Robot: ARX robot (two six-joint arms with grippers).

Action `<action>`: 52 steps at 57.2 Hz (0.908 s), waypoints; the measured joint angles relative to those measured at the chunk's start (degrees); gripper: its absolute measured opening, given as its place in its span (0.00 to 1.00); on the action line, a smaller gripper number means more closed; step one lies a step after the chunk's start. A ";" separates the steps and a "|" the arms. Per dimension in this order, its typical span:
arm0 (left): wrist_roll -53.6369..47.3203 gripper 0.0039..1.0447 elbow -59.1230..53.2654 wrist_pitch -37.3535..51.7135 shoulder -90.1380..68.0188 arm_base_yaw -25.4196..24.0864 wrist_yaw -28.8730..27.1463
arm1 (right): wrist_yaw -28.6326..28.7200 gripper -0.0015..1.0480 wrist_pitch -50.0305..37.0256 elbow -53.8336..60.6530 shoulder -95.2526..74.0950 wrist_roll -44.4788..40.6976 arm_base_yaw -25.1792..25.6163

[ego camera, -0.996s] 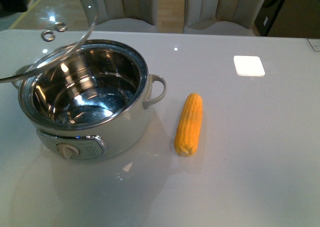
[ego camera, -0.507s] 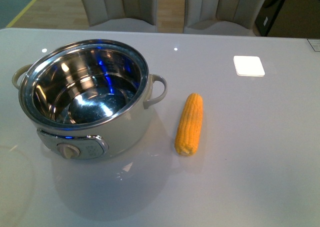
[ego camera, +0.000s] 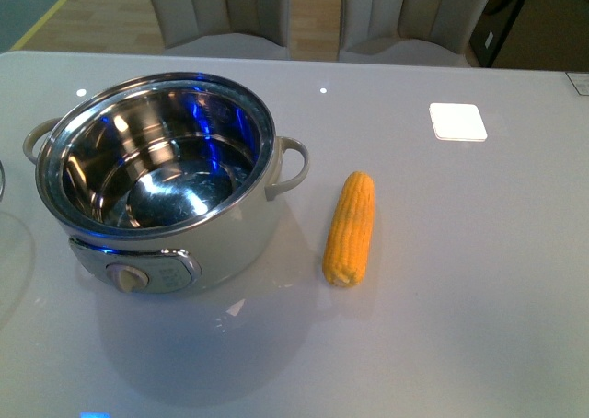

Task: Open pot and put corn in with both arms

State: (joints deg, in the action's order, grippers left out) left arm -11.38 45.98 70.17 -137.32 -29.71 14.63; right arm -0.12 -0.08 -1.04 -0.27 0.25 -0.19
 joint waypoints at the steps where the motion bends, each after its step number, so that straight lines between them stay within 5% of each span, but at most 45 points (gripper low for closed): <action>1: 0.00 0.39 0.20 0.00 -0.24 0.00 -0.07 | 0.00 0.91 0.00 0.00 0.00 0.00 0.00; 52: 4.76 0.39 13.00 1.16 -15.82 0.92 0.57 | 0.00 0.91 0.00 0.00 0.00 0.00 0.00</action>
State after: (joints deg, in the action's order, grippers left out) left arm -6.61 58.98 71.33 -153.14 -28.80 15.20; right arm -0.12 -0.08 -1.04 -0.27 0.25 -0.19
